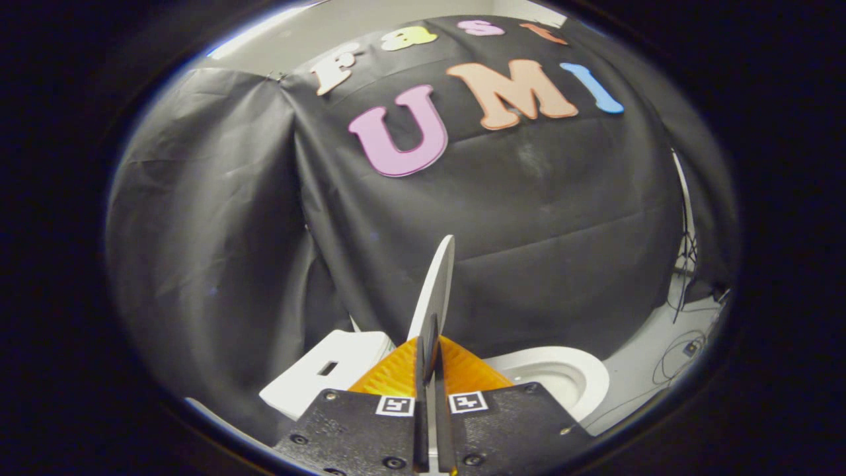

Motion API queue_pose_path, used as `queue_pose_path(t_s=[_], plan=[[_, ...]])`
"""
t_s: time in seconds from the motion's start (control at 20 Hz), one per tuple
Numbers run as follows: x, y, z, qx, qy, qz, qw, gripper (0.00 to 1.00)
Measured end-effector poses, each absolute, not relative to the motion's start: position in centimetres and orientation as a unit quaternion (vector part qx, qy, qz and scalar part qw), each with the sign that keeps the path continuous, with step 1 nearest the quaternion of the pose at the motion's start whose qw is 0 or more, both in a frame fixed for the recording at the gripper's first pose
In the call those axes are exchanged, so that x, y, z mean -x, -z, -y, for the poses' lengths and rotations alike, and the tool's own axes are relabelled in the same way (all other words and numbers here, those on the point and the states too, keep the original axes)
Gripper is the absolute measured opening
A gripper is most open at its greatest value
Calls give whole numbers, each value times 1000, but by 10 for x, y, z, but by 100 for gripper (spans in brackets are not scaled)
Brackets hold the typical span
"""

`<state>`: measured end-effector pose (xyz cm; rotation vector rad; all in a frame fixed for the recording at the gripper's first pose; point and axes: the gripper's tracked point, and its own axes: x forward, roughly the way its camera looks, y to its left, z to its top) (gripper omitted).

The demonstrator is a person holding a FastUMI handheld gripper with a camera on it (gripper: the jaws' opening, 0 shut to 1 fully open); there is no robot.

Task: Open the toilet lid.

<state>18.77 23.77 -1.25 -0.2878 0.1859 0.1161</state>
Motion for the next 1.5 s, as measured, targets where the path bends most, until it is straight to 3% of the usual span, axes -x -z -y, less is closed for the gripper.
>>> queue_pose_path(t_s=[1.5], plan=[[-209, 128, -437, 280, -238, -145, 919, 13]])
